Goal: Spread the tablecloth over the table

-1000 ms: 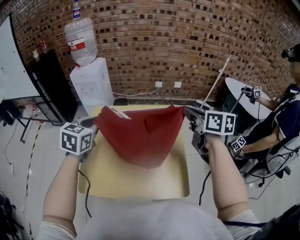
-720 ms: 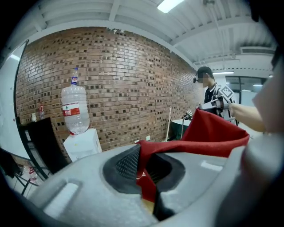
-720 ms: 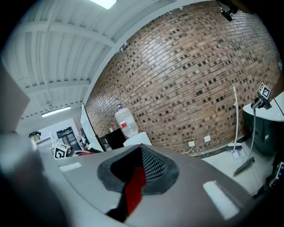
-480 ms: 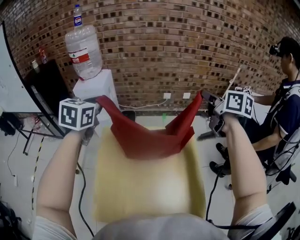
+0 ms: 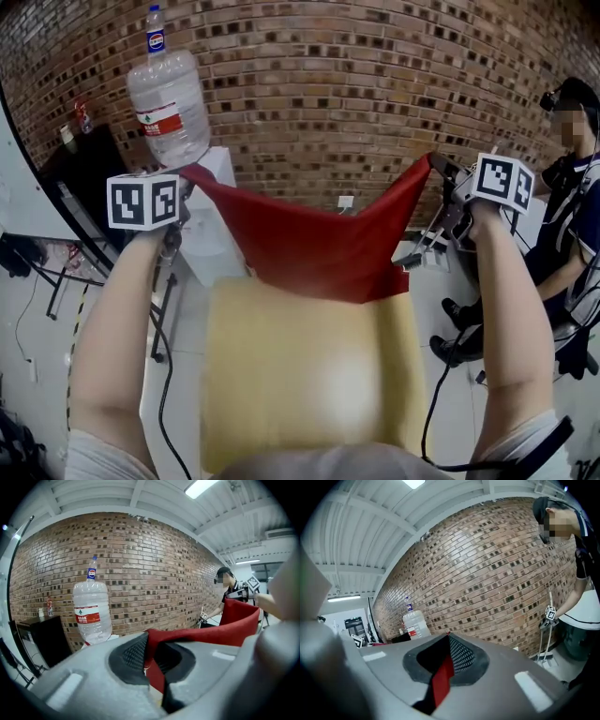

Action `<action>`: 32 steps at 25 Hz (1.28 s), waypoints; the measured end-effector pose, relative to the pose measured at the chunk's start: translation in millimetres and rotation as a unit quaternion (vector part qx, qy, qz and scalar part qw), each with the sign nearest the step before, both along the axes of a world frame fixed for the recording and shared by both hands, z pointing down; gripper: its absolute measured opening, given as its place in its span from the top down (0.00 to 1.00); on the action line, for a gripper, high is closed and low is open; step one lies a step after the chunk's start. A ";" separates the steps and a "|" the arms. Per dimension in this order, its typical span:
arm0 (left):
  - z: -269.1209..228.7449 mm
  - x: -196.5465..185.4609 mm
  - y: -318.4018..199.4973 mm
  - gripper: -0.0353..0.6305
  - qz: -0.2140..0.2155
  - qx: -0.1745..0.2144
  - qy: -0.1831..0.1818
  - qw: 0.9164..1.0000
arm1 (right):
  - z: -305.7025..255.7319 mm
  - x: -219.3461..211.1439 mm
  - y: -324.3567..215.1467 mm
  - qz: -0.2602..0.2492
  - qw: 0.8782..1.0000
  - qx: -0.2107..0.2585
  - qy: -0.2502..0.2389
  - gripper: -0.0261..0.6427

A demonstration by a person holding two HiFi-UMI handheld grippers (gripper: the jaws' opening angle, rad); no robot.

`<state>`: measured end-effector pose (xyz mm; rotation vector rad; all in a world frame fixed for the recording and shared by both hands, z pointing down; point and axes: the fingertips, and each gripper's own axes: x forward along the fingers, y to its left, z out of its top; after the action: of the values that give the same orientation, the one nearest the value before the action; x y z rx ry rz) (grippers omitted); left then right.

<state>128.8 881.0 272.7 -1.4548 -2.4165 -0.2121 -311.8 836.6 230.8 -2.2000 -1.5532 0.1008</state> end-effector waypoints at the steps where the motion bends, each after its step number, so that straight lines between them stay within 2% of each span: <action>1: 6.6 4.8 4.6 0.93 -0.004 0.005 0.003 1.000 | 0.9 1.6 4.3 -0.003 1.000 -0.001 -0.004 0.95; 5: 36.9 21.5 17.6 0.93 -0.016 0.033 0.006 0.999 | 16.3 5.8 18.0 -0.003 1.000 0.011 -0.020 0.95; 8: 51.8 26.2 20.9 0.93 -0.019 0.039 -0.006 0.999 | 27.9 1.8 27.1 0.006 1.000 0.017 -0.015 0.95; 11: 65.5 31.8 22.4 0.93 -0.023 0.048 -0.004 0.999 | 41.1 1.9 33.2 0.013 1.000 0.024 -0.012 0.95; 16: 97.2 32.6 21.5 0.93 -0.019 0.074 0.002 0.997 | 91.0 4.8 34.5 0.019 0.998 0.064 -0.004 0.95; 23: 141.6 31.2 21.6 0.93 -0.015 0.107 -0.010 0.994 | 158.2 -4.5 34.8 0.046 0.992 0.113 0.014 0.95; 29: 174.4 33.9 21.2 0.93 -0.020 0.131 0.002 0.991 | 197.0 -12.1 29.8 0.060 0.987 0.142 0.042 0.95; 32: 188.5 37.9 18.9 0.93 -0.026 0.139 0.023 0.990 | 207.9 -19.5 27.4 0.072 0.983 0.161 0.044 0.95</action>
<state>166.8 899.9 461.2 -1.3783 -2.2090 -0.5007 -331.4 864.0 438.7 -1.8101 -1.5563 -0.0103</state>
